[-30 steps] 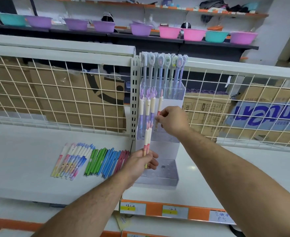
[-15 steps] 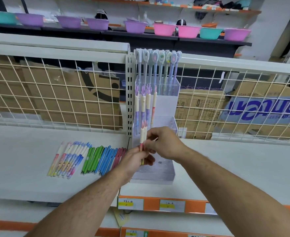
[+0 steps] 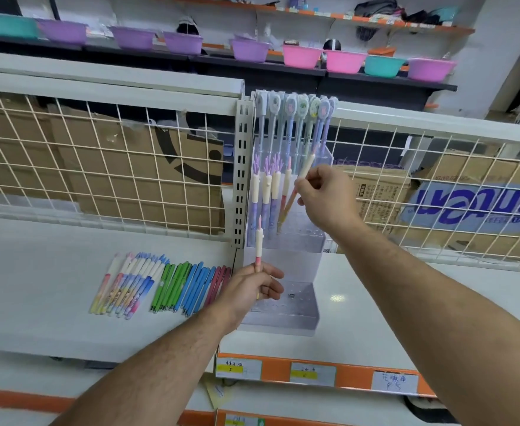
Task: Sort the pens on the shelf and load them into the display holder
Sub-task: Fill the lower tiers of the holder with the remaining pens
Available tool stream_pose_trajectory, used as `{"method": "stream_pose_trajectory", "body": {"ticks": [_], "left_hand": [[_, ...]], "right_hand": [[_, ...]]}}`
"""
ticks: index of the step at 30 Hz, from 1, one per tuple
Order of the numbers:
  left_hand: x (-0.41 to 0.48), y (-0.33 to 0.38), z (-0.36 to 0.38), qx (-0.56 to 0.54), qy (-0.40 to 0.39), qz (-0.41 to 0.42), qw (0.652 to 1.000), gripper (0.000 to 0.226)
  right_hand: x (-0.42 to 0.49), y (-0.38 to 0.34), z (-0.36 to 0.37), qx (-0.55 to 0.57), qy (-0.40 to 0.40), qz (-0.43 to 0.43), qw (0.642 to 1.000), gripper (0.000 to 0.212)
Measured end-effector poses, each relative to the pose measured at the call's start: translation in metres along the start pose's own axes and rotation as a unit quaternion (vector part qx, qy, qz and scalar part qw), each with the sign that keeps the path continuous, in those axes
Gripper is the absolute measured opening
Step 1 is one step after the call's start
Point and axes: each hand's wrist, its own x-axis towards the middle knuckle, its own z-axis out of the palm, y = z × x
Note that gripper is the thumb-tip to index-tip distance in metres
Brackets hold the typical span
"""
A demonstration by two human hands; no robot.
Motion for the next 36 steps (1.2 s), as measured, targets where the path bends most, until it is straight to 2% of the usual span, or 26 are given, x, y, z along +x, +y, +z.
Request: {"method": "stream_pose_trajectory", "body": {"ticks": [7, 16, 22, 25, 27, 31, 33, 36], "left_hand": [[0.001, 0.002, 0.001, -0.002, 0.006, -0.005, 1.000, 0.023], [-0.002, 0.005, 0.002, 0.005, 0.008, -0.010, 1.000, 0.023], [-0.004, 0.007, 0.003, 0.005, 0.009, -0.008, 1.000, 0.023], [-0.004, 0.008, 0.004, 0.005, 0.008, -0.007, 1.000, 0.023], [-0.004, 0.008, 0.005, 0.001, 0.006, -0.008, 1.000, 0.024], [-0.002, 0.011, 0.007, 0.012, 0.001, -0.003, 1.000, 0.026], [0.000, 0.011, 0.010, 0.056, -0.005, 0.007, 0.998, 0.025], [0.001, 0.015, 0.015, 0.111, -0.013, 0.021, 0.993, 0.023]], "right_hand": [[-0.001, 0.009, 0.016, -0.093, -0.068, 0.007, 0.993, 0.016], [-0.007, 0.002, 0.023, -0.159, -0.073, 0.007, 0.985, 0.026], [-0.012, 0.008, 0.024, -0.143, -0.075, 0.023, 0.987, 0.027], [-0.023, 0.015, 0.023, -0.123, -0.061, 0.033, 0.990, 0.021], [-0.035, 0.018, 0.021, -0.091, -0.088, 0.035, 0.991, 0.017], [-0.060, 0.021, 0.019, -0.020, -0.224, 0.038, 0.974, 0.010], [-0.068, 0.023, 0.020, -0.033, -0.244, 0.027, 0.969, 0.011], [-0.072, 0.025, 0.020, -0.047, -0.231, 0.017, 0.972, 0.016]]}}
